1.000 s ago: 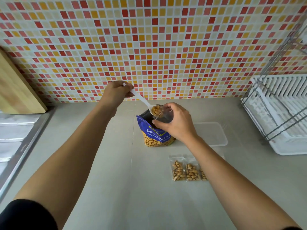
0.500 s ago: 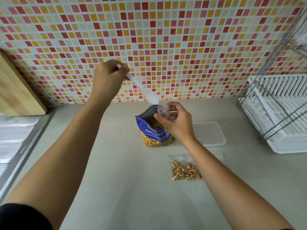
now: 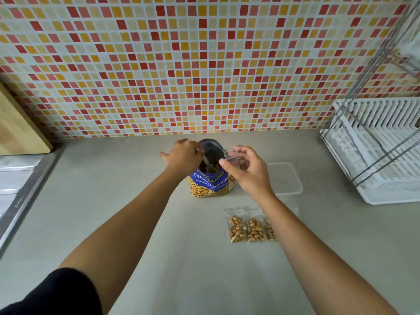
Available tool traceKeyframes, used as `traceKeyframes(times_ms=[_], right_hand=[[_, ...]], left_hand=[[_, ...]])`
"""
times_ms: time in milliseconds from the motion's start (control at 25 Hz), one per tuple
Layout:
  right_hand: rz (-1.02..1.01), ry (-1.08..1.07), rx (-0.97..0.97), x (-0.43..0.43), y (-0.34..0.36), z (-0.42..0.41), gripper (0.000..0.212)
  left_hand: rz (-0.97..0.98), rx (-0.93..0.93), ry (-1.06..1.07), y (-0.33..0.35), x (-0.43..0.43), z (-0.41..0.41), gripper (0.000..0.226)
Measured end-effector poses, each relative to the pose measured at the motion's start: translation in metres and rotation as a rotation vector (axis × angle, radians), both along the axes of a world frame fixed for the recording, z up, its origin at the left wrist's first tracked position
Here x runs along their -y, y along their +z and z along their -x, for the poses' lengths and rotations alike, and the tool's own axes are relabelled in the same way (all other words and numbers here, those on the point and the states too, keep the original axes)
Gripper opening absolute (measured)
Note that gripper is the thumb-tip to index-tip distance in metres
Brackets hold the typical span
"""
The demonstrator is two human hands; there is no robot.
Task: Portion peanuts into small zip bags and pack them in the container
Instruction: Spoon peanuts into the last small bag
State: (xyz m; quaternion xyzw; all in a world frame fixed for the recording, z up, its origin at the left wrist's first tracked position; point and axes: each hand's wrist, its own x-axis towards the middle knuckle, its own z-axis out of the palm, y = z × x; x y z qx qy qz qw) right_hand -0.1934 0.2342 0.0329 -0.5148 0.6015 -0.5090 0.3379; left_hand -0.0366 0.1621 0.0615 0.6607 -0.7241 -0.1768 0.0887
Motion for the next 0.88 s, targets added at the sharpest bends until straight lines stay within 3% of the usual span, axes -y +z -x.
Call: traceKeyframes(times_ms=[240, 520, 880], right_hand=[[0.002, 0.023, -0.007, 0.0, 0.0, 0.003, 0.043], [0.001, 0.034, -0.028, 0.0, -0.001, 0.006, 0.049], [0.072, -0.045, -0.073, 0.001, 0.007, 0.009, 0.05]], left_hand=[[-0.178, -0.525, 0.131, 0.0, 0.005, -0.007, 0.024], [-0.122, -0.722, 0.205, 0.006, 0.005, -0.016, 0.022], [-0.171, -0.824, 0.345, 0.016, 0.008, -0.032, 0.028]])
